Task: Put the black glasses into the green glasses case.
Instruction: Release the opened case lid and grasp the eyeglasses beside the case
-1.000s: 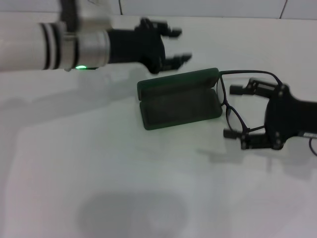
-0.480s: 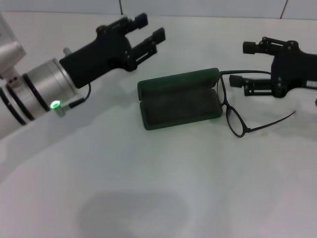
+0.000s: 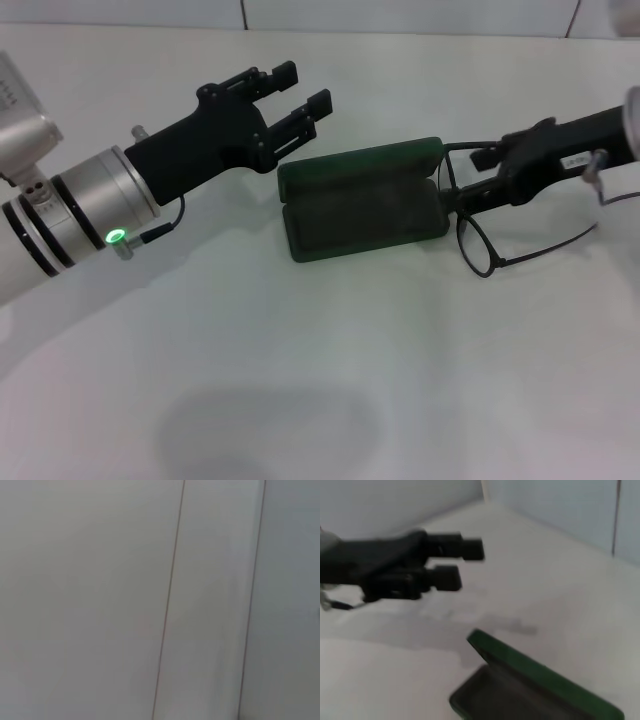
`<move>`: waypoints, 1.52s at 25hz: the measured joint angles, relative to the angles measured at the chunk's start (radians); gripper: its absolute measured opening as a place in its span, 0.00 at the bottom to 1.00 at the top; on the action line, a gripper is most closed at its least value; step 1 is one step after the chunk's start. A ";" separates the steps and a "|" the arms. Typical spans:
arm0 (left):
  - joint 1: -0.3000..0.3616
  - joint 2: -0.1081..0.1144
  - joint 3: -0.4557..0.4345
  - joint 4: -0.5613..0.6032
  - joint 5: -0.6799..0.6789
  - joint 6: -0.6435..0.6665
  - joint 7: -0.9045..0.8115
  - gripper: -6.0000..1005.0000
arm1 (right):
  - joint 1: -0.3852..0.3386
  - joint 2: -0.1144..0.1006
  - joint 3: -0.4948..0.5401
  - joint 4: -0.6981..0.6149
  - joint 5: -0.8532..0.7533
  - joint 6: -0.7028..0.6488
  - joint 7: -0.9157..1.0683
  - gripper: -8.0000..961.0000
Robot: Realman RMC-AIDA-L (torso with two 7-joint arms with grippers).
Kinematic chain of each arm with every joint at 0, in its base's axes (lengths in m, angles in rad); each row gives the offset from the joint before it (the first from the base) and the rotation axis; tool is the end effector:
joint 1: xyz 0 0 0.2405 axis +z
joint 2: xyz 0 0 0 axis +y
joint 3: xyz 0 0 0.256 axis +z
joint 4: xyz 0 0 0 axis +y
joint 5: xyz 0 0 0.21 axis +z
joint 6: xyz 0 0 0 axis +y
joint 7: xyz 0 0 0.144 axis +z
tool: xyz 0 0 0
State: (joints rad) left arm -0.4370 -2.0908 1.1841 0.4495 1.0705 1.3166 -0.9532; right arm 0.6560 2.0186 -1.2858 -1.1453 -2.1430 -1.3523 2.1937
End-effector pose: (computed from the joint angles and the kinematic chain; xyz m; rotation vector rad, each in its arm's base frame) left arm -0.2451 0.3363 -0.0260 -2.2921 -0.4716 -1.0759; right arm 0.1523 0.3872 0.0020 -2.7933 0.6652 0.0820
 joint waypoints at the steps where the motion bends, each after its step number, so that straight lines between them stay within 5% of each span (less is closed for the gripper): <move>1: -0.001 0.000 0.001 0.000 0.002 0.000 0.001 0.57 | 0.014 0.001 -0.019 -0.005 -0.029 0.003 0.044 0.84; 11: -0.016 0.006 0.001 0.014 0.040 0.000 0.002 0.56 | 0.101 0.003 -0.052 0.001 -0.200 -0.031 0.257 0.77; 38: -0.078 0.005 -0.006 0.018 0.080 -0.024 0.029 0.57 | 0.193 0.009 -0.142 0.227 -0.206 0.125 0.269 0.60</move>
State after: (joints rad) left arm -0.5154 -2.0858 1.1781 0.4671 1.1502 1.2930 -0.9246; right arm 0.8494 2.0278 -1.4273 -0.9188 -2.3487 -1.2272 2.4631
